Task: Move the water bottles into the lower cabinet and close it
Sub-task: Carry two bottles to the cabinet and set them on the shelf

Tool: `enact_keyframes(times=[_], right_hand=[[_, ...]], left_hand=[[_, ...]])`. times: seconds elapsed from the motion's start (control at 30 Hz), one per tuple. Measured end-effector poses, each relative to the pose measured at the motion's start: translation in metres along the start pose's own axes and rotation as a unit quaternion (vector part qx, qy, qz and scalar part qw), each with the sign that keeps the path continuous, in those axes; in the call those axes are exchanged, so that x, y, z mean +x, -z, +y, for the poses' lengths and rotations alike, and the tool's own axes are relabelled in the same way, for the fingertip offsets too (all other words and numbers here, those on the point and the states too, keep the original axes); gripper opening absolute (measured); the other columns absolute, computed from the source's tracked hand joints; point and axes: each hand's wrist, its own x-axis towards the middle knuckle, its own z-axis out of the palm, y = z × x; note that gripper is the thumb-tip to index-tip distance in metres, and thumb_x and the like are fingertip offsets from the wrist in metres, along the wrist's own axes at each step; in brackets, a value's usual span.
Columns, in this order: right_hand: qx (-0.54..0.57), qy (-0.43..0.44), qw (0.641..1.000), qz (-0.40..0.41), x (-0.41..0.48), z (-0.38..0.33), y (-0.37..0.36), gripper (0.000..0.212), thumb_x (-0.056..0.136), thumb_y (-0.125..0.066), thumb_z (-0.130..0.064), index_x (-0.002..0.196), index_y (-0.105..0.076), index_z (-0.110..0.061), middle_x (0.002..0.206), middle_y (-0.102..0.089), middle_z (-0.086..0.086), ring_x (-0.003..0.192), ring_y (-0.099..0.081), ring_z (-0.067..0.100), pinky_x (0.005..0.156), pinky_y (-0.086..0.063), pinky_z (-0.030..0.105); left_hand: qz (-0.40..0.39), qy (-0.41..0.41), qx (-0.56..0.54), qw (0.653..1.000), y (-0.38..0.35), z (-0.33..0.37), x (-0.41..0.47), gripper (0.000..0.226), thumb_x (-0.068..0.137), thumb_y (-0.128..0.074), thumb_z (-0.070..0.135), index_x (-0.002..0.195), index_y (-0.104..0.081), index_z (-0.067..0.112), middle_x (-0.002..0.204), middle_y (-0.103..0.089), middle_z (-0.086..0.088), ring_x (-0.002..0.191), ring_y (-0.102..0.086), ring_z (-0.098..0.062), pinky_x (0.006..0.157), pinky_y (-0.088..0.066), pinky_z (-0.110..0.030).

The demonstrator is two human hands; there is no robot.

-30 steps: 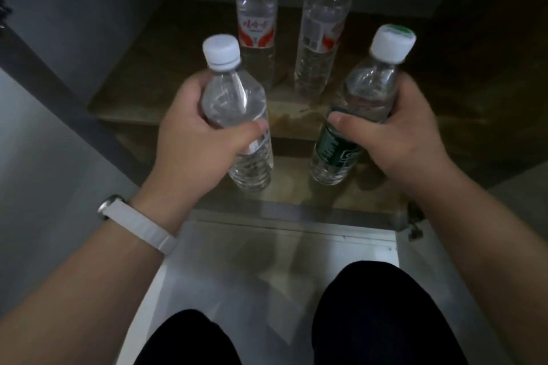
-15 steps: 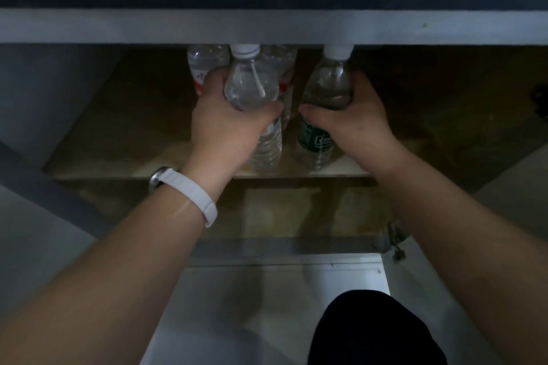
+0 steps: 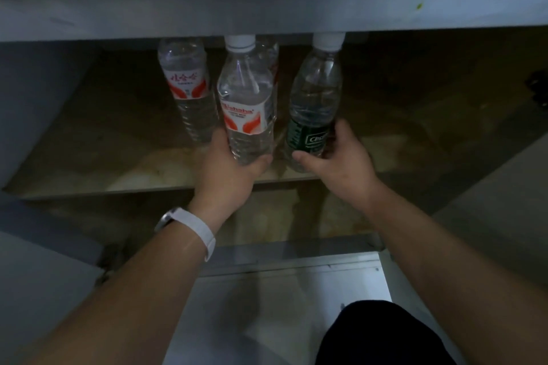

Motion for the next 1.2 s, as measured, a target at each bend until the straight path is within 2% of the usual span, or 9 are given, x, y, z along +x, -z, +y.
enact_keyframes(times=[0.1, 0.27, 0.4, 0.47, 0.63, 0.73, 0.87, 1.0, 1.2], right_hand=[[-0.001, 0.016, 1.000, -0.002, 0.008, -0.003, -0.003, 0.076, 0.073, -0.084, -0.040, 0.136, -0.042, -0.033, 0.123, -0.056, -0.022, 0.112, -0.055, 0.000, 0.093, -0.047, 0.025], [0.011, 0.012, 1.000, 0.016, 0.019, -0.005, -0.010, 0.072, 0.076, -0.083, -0.034, 0.136, -0.043, -0.032, 0.118, -0.053, -0.023, 0.108, -0.052, -0.002, 0.088, -0.044, 0.020], [0.013, 0.014, 1.000, 0.022, 0.024, -0.005, -0.009, 0.073, 0.078, -0.082, -0.031, 0.139, -0.042, -0.027, 0.118, -0.050, -0.022, 0.105, -0.047, -0.005, 0.068, -0.033, -0.001], [0.013, 0.012, 1.000, 0.018, 0.027, -0.006, -0.008, 0.074, 0.078, -0.082, -0.031, 0.139, -0.042, -0.025, 0.121, -0.052, -0.019, 0.105, -0.046, -0.005, 0.062, -0.032, -0.003], [0.022, 0.002, 1.000, 0.014, 0.033, -0.008, -0.008, 0.077, 0.079, -0.081, -0.029, 0.143, -0.038, -0.024, 0.136, -0.054, -0.008, 0.117, -0.049, 0.003, 0.086, -0.038, 0.019], [0.033, -0.002, 0.999, -0.004, 0.034, -0.012, -0.006, 0.077, 0.081, -0.080, -0.027, 0.144, -0.037, -0.024, 0.139, -0.053, -0.006, 0.123, -0.048, 0.008, 0.090, -0.036, 0.022], [0.041, -0.002, 0.999, -0.003, 0.030, -0.015, -0.004, 0.078, 0.082, -0.080, -0.026, 0.146, -0.036, -0.024, 0.141, -0.052, -0.006, 0.121, -0.047, 0.005, 0.089, -0.035, 0.019], [0.057, 0.004, 0.998, -0.003, 0.021, -0.017, -0.001, 0.073, 0.084, -0.076, -0.030, 0.146, -0.037, -0.025, 0.138, -0.053, -0.009, 0.107, -0.043, -0.003, 0.074, -0.033, 0.007], [-0.026, 0.042, 0.997, 0.054, -0.003, -0.015, 0.003, 0.063, 0.091, -0.062, -0.047, 0.146, -0.035, -0.031, 0.135, -0.053, -0.011, 0.113, -0.053, 0.006, 0.092, -0.049, 0.034]], left_hand=[[0.014, -0.001, 0.009, 1.000, -0.005, -0.004, -0.001, 0.063, 0.078, -0.085, 0.033, 0.125, -0.044, 0.034, 0.113, -0.060, 0.020, 0.108, -0.061, -0.008, 0.086, -0.051, -0.029], [0.031, -0.002, 0.019, 0.999, -0.008, 0.002, 0.003, 0.058, 0.081, -0.082, 0.033, 0.123, -0.042, 0.035, 0.114, -0.059, 0.015, 0.105, -0.058, -0.009, 0.084, -0.047, -0.028], [0.046, 0.016, 0.014, 0.999, -0.010, 0.004, 0.007, 0.064, 0.081, -0.081, 0.035, 0.132, -0.041, 0.035, 0.116, -0.058, 0.015, 0.105, -0.056, -0.010, 0.087, -0.045, -0.030], [0.053, 0.017, 0.023, 0.998, -0.010, 0.005, 0.008, 0.068, 0.081, -0.080, 0.036, 0.137, -0.041, 0.031, 0.121, -0.059, 0.012, 0.111, -0.058, -0.014, 0.090, -0.046, -0.030], [0.074, 0.031, 0.079, 0.994, -0.009, 0.007, 0.011, 0.067, 0.081, -0.078, 0.041, 0.137, -0.043, 0.026, 0.130, -0.063, 0.000, 0.117, -0.061, -0.027, 0.088, -0.046, -0.032], [0.080, 0.042, 0.081, 0.993, -0.005, 0.006, 0.014, 0.069, 0.082, -0.077, 0.041, 0.140, -0.042, 0.026, 0.133, -0.061, 0.000, 0.121, -0.059, -0.028, 0.087, -0.042, -0.030], [0.065, 0.031, 0.077, 0.994, 0.001, 0.007, 0.013, 0.075, 0.081, -0.078, 0.041, 0.144, -0.038, 0.029, 0.138, -0.058, 0.002, 0.125, -0.057, -0.027, 0.095, -0.044, -0.034], [0.033, 0.028, 0.058, 0.997, 0.009, 0.004, 0.005, 0.068, 0.083, -0.076, 0.047, 0.140, -0.042, 0.032, 0.132, -0.061, 0.005, 0.119, -0.059, -0.023, 0.090, -0.044, -0.034], [0.010, -0.013, 0.062, 0.998, 0.026, 0.004, -0.020, 0.062, 0.090, -0.069, 0.045, 0.143, -0.039, 0.034, 0.118, -0.050, 0.022, 0.106, -0.050, -0.005, 0.081, -0.042, -0.027]])
